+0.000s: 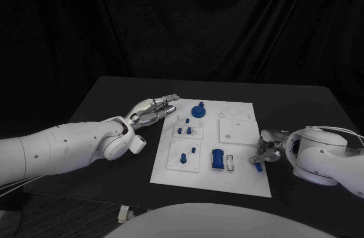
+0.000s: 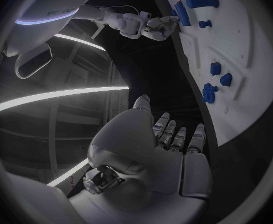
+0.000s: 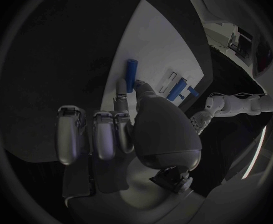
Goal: Assemble the parts on the task board
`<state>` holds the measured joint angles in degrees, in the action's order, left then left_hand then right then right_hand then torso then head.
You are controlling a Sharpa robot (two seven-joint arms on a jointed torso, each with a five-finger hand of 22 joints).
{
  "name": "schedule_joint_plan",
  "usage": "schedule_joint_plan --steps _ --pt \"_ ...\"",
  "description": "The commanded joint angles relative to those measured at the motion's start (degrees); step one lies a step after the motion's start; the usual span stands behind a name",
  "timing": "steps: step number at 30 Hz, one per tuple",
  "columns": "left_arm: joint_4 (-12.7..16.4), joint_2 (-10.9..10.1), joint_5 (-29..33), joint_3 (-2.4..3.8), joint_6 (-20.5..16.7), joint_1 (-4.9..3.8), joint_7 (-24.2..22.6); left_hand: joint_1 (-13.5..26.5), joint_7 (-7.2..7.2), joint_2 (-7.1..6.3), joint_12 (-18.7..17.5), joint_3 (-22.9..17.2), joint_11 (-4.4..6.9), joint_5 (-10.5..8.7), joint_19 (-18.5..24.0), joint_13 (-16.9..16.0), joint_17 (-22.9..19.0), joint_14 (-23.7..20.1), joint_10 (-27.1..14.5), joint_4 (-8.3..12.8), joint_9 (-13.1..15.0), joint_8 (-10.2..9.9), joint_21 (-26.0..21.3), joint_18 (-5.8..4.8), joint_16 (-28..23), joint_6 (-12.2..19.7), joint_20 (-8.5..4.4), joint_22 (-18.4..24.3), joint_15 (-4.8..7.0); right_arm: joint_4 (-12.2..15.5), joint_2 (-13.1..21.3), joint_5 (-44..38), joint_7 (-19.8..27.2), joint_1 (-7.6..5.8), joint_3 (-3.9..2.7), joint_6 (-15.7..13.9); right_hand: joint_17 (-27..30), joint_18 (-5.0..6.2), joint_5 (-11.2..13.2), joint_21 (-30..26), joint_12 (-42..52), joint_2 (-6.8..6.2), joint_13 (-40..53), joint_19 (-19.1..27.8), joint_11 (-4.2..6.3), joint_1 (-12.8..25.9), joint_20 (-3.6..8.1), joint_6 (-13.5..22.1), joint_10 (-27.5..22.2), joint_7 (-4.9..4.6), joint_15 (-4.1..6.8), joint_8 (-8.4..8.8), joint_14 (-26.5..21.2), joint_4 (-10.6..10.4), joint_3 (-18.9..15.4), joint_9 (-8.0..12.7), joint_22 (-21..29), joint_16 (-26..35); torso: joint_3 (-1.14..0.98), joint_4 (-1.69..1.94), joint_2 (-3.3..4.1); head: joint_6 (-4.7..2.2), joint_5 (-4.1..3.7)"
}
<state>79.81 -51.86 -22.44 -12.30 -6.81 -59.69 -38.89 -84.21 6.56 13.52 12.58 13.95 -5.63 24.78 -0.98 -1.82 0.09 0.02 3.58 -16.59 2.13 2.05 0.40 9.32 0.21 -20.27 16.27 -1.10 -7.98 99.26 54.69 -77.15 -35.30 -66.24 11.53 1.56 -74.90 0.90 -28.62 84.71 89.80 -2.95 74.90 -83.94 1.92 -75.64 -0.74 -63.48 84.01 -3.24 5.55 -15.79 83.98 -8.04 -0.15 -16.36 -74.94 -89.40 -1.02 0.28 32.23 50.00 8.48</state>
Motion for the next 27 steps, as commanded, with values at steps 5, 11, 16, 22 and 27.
schedule_joint_plan --steps 5,11,16,22,27 --pt "0.1 0.1 0.1 0.05 0.5 0.09 -6.6 -0.5 0.26 0.01 0.3 -0.3 -0.33 0.29 0.2 -0.1 -0.1 0.0 0.1 0.1 0.1 0.1 0.4 0.92 -0.2 0.0 0.32 0.0 0.14 1.2 0.7 0.6 -0.7 0.58 0.32 -4.0 -13.3 0.64 -5.1 -0.3 0.2 -0.38 15.1 -3.1 -0.28 -0.3 -0.53 -0.5 6.0 0.76 -0.38 3.09 5.7 3.5 2.9 0.4 -13.0 0.1 -0.01 -0.01 0.0 0.0 0.12" --pt "0.1 0.1 0.1 0.05 0.5 0.1 -6.6 -0.6 0.27 0.02 0.4 -0.3 -0.4 0.32 0.1 -0.1 -0.1 0.0 0.1 0.1 0.0 0.1 0.4 0.91 -0.2 0.0 0.35 -0.1 0.1 2.4 1.7 4.0 -0.6 0.52 0.3 -5.8 -13.3 0.64 -9.1 -0.3 0.2 -0.7 15.1 -3.1 -0.07 0.6 -0.39 -0.8 6.0 0.95 -0.22 2.85 5.7 4.2 3.7 -0.4 -13.0 0.1 -0.02 -0.01 0.01 0.0 0.09" --pt "0.0 0.1 0.1 0.05 0.6 0.11 -6.6 -0.6 0.27 0.02 0.4 -0.3 -0.4 0.32 0.1 -0.1 -0.1 0.0 0.1 0.1 0.0 0.1 0.4 0.91 -0.2 0.0 0.35 -0.1 0.1 3.1 2.2 11.6 -0.5 0.01 0.29 -7.5 -13.3 0.62 -9.4 -0.2 0.2 -0.67 15.1 -3.2 -0.04 1.0 -0.38 -0.8 6.0 0.94 -0.22 2.81 5.7 4.2 3.8 -0.5 -13.1 0.1 -0.02 -0.02 0.01 0.0 -0.1" --pt "0.0 0.2 0.1 0.05 0.6 0.12 -6.5 -0.6 0.27 0.02 0.4 -0.3 -0.4 0.32 0.1 -0.1 -0.1 0.0 0.1 0.1 0.0 0.1 0.4 0.91 -0.2 0.0 0.35 -0.1 0.1 2.8 1.7 23.3 -0.5 -0.42 0.29 -8.0 -13.4 0.59 -9.6 -0.1 0.2 -0.6 15.1 -3.3 -0.01 1.7 -0.37 -0.6 6.0 0.93 -0.21 2.86 5.7 4.0 3.9 -0.7 -13.1 0.1 -0.02 -0.03 -0.02 0.0 -0.11" --pt "0.0 0.1 0.1 0.05 0.6 0.12 -6.5 -0.6 0.27 0.02 0.4 -0.3 -0.4 0.32 0.1 -0.1 -0.1 0.0 0.1 0.1 0.0 0.1 0.4 0.91 -0.2 0.0 0.35 -0.1 0.1 1.9 0.7 31.9 -0.6 -0.53 0.29 -7.9 -13.3 0.61 -9.6 -0.2 0.2 -0.44 15.1 -3.2 0.0 2.0 -0.36 -0.5 6.0 0.9 -0.21 2.94 5.7 3.9 4.0 -0.7 -13.1 0.1 -0.01 -0.01 -0.01 0.0 -0.09"
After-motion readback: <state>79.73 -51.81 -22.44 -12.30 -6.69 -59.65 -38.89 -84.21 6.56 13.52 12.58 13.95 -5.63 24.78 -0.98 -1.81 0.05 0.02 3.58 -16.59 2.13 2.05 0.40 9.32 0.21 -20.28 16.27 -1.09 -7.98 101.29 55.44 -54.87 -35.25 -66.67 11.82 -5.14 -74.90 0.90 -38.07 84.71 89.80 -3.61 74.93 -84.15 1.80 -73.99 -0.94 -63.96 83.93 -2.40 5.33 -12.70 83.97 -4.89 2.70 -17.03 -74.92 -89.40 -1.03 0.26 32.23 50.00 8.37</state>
